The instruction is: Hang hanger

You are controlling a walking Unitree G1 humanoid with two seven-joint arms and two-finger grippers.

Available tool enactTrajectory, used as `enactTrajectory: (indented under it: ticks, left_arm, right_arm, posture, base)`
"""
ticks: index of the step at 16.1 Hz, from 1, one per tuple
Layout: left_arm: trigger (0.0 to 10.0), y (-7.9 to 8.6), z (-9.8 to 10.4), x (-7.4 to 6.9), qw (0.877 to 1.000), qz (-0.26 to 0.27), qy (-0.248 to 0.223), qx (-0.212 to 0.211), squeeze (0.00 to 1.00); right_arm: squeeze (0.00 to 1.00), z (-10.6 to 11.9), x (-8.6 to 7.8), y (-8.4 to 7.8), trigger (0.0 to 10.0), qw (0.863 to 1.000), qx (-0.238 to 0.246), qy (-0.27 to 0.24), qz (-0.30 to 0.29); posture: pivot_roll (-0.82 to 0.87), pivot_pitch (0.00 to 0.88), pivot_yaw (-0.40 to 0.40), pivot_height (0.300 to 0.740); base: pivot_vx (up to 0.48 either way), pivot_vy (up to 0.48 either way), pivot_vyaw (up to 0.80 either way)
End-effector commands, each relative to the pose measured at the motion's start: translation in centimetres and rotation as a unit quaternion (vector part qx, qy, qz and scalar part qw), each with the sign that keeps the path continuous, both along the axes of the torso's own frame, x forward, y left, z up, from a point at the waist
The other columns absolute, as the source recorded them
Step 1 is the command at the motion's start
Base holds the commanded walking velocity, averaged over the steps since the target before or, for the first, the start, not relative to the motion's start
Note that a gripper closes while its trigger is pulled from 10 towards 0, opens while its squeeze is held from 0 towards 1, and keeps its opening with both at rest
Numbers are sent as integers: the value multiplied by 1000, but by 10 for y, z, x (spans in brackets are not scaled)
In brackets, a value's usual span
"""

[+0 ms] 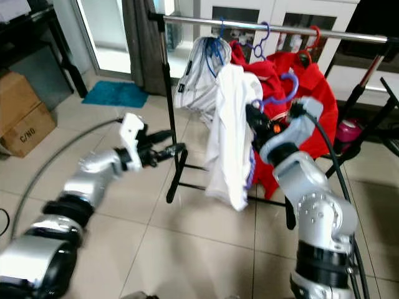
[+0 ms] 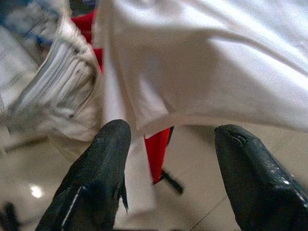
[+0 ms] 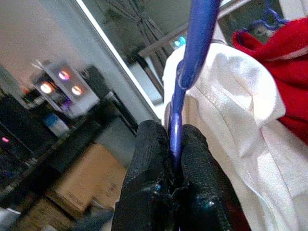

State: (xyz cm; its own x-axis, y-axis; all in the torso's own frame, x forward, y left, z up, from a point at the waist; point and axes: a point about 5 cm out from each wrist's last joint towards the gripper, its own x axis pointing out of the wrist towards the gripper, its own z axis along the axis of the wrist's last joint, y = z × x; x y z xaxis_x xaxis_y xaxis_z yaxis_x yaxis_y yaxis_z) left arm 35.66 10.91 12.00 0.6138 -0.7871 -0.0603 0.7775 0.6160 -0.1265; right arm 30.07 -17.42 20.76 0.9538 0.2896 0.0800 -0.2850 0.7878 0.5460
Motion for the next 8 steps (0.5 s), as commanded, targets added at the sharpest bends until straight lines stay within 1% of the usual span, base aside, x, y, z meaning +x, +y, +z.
enactTrajectory:
  ticks: [1, 2, 3, 4, 5, 6, 7, 8]
  left_arm:
    - [10000, 2, -8, -1, 999, 23, 35, -26, 663]
    - [10000, -8, -12, -3, 993, 20, 78, -89, 0]
    - [10000, -15, -11, -4, 988, 9, 96, -123, 0]
    - [10000, -23, -8, -3, 996, -4, 56, -68, 0]
    - [10000, -32, -5, -5, 1000, -30, 6, -2, 0]
    - [10000, -39, 0, -7, 996, -61, -47, 52, 0]
    - [10000, -42, 5, -8, 993, -77, -69, 63, 0]
    - [10000, -44, 14, -10, 989, -110, -89, 53, 0]
  right_arm:
    - [0, 14, 0, 0, 10000, 1000, 21, -23, 4]
    - [0, 20, 0, 5, 10000, 999, 35, -28, 17]
    - [0, 23, 0, 7, 10000, 998, 40, -29, 25]
    - [0, 26, -1, 10, 10000, 998, 30, -33, 35]
    - [0, 28, -3, 12, 10000, 998, 9, -37, 44]
    - [0, 29, -5, 14, 10000, 997, -26, -43, 58]
    - [0, 29, -8, 17, 10000, 995, -53, -48, 72]
    - [0, 28, -12, 19, 10000, 990, -90, -56, 91]
  posture:
    - [-272, 0, 37, 740]
    - [-274, 0, 35, 740]
    - [-274, 0, 35, 740]
    - [-290, 0, 39, 740]
    - [-291, 1, 40, 740]
    - [-293, 1, 43, 740]
    - [-293, 1, 43, 740]
    - [-296, 0, 54, 740]
  base:
    - [0, 0, 0]
    - [0, 0, 0]
    - [0, 0, 0]
    - [0, 0, 0]
    - [0, 0, 0]
    - [0, 0, 0]
    - [0, 0, 0]
    - [0, 0, 0]
